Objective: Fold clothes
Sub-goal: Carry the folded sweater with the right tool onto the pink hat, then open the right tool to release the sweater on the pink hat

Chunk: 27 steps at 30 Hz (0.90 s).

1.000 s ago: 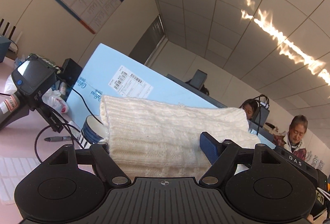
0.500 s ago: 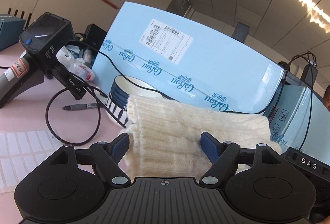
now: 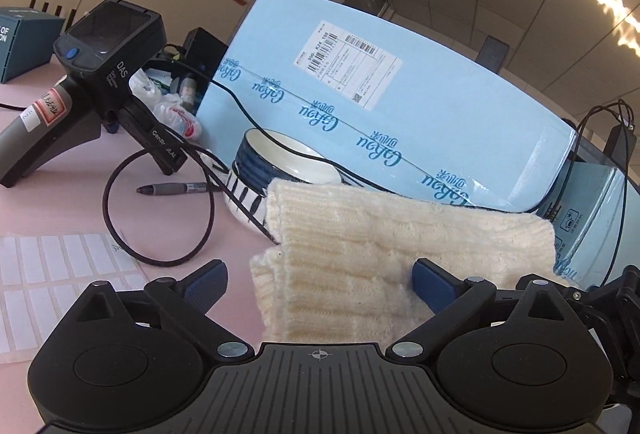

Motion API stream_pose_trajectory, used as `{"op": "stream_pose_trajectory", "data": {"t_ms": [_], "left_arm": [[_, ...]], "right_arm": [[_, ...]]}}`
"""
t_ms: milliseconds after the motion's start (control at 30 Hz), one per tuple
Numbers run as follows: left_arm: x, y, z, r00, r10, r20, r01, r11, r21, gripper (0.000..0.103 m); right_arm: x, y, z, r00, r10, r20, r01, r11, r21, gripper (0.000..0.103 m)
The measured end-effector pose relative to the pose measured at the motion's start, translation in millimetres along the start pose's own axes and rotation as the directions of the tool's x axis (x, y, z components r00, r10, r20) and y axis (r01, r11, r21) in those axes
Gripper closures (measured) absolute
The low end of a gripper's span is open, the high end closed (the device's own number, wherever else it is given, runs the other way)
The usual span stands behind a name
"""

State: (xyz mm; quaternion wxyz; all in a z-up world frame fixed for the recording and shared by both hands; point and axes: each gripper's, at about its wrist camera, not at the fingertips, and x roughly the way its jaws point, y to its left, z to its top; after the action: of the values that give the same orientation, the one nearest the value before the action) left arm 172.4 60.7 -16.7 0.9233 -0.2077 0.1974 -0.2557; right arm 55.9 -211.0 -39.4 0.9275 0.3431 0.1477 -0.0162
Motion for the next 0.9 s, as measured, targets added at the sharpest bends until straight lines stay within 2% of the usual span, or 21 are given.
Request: {"op": "stream_pose_trajectory", "data": {"t_ms": [67,133,200,300,400,467,567,633,800,900], "left_arm": [[-5.0,2.2,0.7,1.000,-0.008,0.030,0.009,1.000,-0.008,0.003],[-17.0,1.0,0.8,0.994,-0.004,0.109,0.004,1.000,0.003,0.003],[-32.4,-2.1,0.7,0.978,0.005,0.210,-0.010,1.000,0.021,0.002],[-58.4,-14.3,-1.8,0.940,0.021,0.339,-0.041,0.998,0.052,0.000],[-80.2,-35.9,-3.7,0.937,0.034,0.347,-0.068,0.994,0.087,0.000],[-95.7,-52.5,-9.5,0.929,0.100,0.355,-0.145,0.984,0.102,0.000],[-119.0,-71.6,-27.7,0.893,0.219,0.394,-0.268,0.961,0.073,0.000],[-128.1,-82.6,-41.4,0.873,0.269,0.408,-0.331,0.940,0.088,0.000],[-134.5,-104.9,-60.8,0.871,0.334,0.361,-0.411,0.897,0.164,0.000],[-138.2,-110.5,-69.1,0.847,0.365,0.386,-0.458,0.870,0.182,0.000]], "right_arm": [[-15.3,7.3,-0.7,0.998,-0.030,0.051,0.033,0.998,-0.061,0.005],[-31.2,13.4,-2.3,0.994,-0.054,0.098,0.066,0.989,-0.130,0.004],[-47.6,20.0,-6.0,0.986,-0.077,0.151,0.107,0.973,-0.203,0.002],[-72.6,30.2,-17.5,0.968,-0.079,0.238,0.157,0.931,-0.329,0.000],[-92.8,35.8,-30.1,0.948,-0.062,0.311,0.188,0.900,-0.393,0.000],[-100.1,35.3,-34.3,0.939,-0.079,0.334,0.213,0.897,-0.388,0.000],[-107.3,26.3,-36.6,0.931,-0.116,0.346,0.248,0.897,-0.367,0.000],[-111.7,19.3,-39.8,0.931,-0.122,0.344,0.260,0.882,-0.393,0.000],[-120.9,6.9,-46.3,0.930,-0.103,0.352,0.251,0.879,-0.406,0.000],[-117.6,3.3,-45.4,0.941,-0.099,0.322,0.230,0.887,-0.401,0.000]]}}
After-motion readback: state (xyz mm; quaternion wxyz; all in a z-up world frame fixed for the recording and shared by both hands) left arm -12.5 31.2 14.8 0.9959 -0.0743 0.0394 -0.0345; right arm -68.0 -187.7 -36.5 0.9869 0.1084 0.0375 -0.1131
